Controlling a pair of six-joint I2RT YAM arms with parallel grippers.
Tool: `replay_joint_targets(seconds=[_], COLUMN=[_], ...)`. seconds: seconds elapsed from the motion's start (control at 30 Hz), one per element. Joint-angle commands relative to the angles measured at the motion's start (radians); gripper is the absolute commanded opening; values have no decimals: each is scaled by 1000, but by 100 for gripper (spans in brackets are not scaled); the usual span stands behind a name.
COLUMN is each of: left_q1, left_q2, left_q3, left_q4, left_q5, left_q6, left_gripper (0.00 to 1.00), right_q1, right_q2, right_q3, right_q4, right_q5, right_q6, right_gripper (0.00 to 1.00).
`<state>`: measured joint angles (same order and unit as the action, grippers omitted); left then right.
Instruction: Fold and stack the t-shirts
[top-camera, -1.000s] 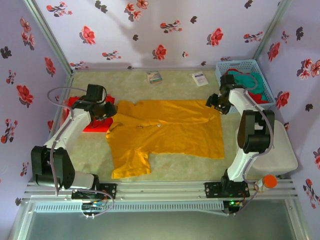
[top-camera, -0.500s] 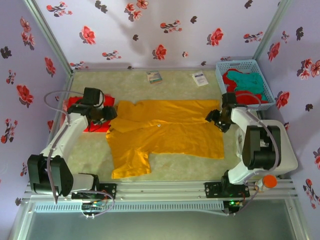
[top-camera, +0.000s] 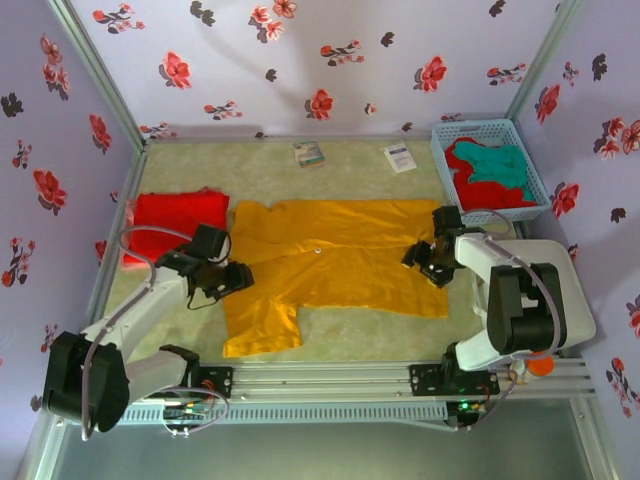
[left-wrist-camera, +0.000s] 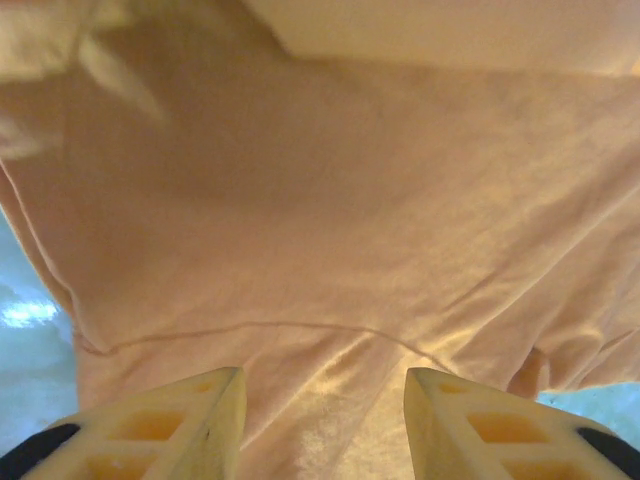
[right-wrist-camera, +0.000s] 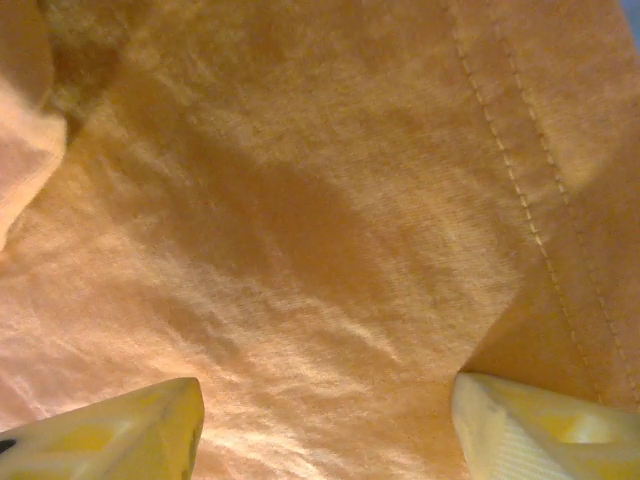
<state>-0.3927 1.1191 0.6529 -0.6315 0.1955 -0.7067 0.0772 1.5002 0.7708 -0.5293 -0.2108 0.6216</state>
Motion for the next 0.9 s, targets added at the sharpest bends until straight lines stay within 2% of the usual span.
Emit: replay_joint_targets(seconds=[0.0,0.3,0.67,0.77,0.87], left_q1=[-53,-174,-365,-336,-220], left_q2=[-54,-56,-11,-22,-39], left_q3=[-61,-193,-187,-93,21], left_q4=[76,218,300,169,17], left_q5=[-8,-44,-100,-106,-104], left_q6=[-131,-284,-434,-347,-196], left_gripper=[45,43,43,45,44], right_q1=[-31,-96,-124,-124,-124], right_q2=[14,99,89,76,44], right_q3=[-3,66,108,119,127], right_q4=[-24,-40,-36,-23,-7], right_q5=[94,129,100,42,-7], right_q6=[3,-43,-66,-72,-73], right_gripper=[66,65,67,68,69])
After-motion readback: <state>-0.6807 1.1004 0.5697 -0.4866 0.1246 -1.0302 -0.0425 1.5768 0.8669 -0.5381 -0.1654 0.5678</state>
